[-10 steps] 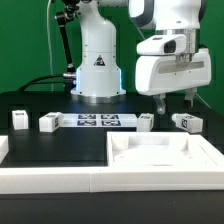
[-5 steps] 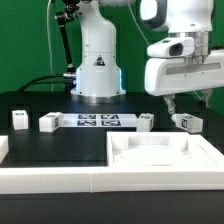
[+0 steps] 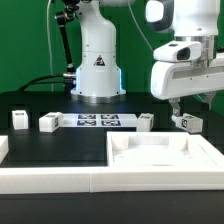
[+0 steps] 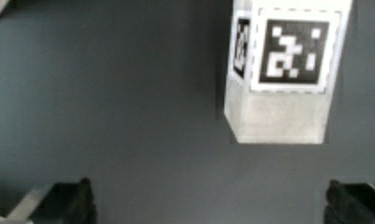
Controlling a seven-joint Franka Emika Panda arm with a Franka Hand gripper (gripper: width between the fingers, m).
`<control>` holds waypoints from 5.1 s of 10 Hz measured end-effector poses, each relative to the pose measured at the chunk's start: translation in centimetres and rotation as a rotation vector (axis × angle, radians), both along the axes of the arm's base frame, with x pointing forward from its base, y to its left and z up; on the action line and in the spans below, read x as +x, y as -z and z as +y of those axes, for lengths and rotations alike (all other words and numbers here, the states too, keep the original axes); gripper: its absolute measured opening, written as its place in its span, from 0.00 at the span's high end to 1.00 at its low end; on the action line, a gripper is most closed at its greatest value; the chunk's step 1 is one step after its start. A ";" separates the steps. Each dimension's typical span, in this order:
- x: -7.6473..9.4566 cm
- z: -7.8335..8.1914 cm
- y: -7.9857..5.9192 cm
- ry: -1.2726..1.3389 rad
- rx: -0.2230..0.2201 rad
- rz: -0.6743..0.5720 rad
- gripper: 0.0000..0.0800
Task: Assemble square table
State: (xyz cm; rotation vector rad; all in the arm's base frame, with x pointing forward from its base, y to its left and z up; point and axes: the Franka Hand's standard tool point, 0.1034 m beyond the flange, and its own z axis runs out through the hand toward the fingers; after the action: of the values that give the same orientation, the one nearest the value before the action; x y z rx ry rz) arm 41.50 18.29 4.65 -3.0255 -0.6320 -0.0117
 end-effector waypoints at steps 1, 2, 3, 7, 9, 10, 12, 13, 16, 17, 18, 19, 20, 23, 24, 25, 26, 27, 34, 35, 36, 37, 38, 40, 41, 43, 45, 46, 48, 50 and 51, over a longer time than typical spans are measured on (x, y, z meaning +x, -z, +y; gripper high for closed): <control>-0.3 -0.1 0.1 0.006 -0.015 0.034 0.19; -0.6 0.0 -0.1 0.039 -0.044 0.095 0.19; -0.7 0.0 0.0 0.045 -0.061 0.137 0.19; -1.0 -0.2 0.1 0.042 -0.149 0.359 0.19; -1.0 -0.1 0.1 0.035 -0.194 0.482 0.19; -1.2 0.0 0.1 0.028 -0.220 0.554 0.19; -1.2 0.3 0.5 0.015 -0.269 0.673 0.19; -1.1 0.3 0.7 0.013 -0.280 0.709 0.19; -1.7 1.0 1.0 -0.004 -0.346 0.886 0.19; -1.9 1.1 1.3 -0.013 -0.372 0.957 0.19; -2.0 1.1 1.7 -0.018 -0.390 1.010 0.19; -2.0 1.2 2.3 -0.021 -0.397 1.036 0.19; -1.8 1.4 2.6 -0.020 -0.389 1.020 0.19; -1.8 1.7 3.5 -0.021 -0.378 0.999 0.19; -1.9 1.9 3.8 -0.022 -0.373 0.990 0.19; -2.2 2.0 4.0 -0.027 -0.371 0.989 0.19; -2.5 2.1 4.1 -0.029 -0.371 0.990 0.19; -2.6 2.1 4.2 -0.030 -0.371 0.990 0.19; -2.3 1.5 4.1 -0.018 -0.363 0.991 0.64; -2.1 1.4 3.9 -0.017 -0.358 0.991 0.64; -1.7 0.9 3.3 -0.032 -0.342 0.992 0.64; -0.9 -0.3 1.4 -0.053 -0.318 1.006 0.64; 0.1 -1.6 -0.3 -0.054 -0.296 1.006 0.64; 1.8 -4.3 -2.6 -0.072 -0.234 0.987 0.64; 2.3 -5.2 -3.3 -0.076 -0.220 0.969 0.64; 2.2 -5.6 -3.6 -0.099 -0.216 0.916 0.64; 3.6 -5.5 -3.0 -0.090 -0.180 0.813 0.64; 4.5 -6.0 -3.1 -0.073 -0.137 0.744 0.64; 6.5 -7.5 -5.4 -0.079 -0.097 0.662 0.64; 9.0 -8.1 -6.7 -0.082 -0.068 0.540 0.64; 9.5 -8.1 -6.5 -0.070 -0.048 0.469 0.64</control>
Offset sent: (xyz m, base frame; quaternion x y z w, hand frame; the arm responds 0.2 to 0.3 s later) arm -0.0044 -0.0050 -0.0071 0.0230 -0.0946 0.0675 0.9930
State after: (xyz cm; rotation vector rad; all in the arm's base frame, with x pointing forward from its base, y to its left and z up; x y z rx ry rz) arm 50.99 10.23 11.12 -2.8804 -0.6904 0.6995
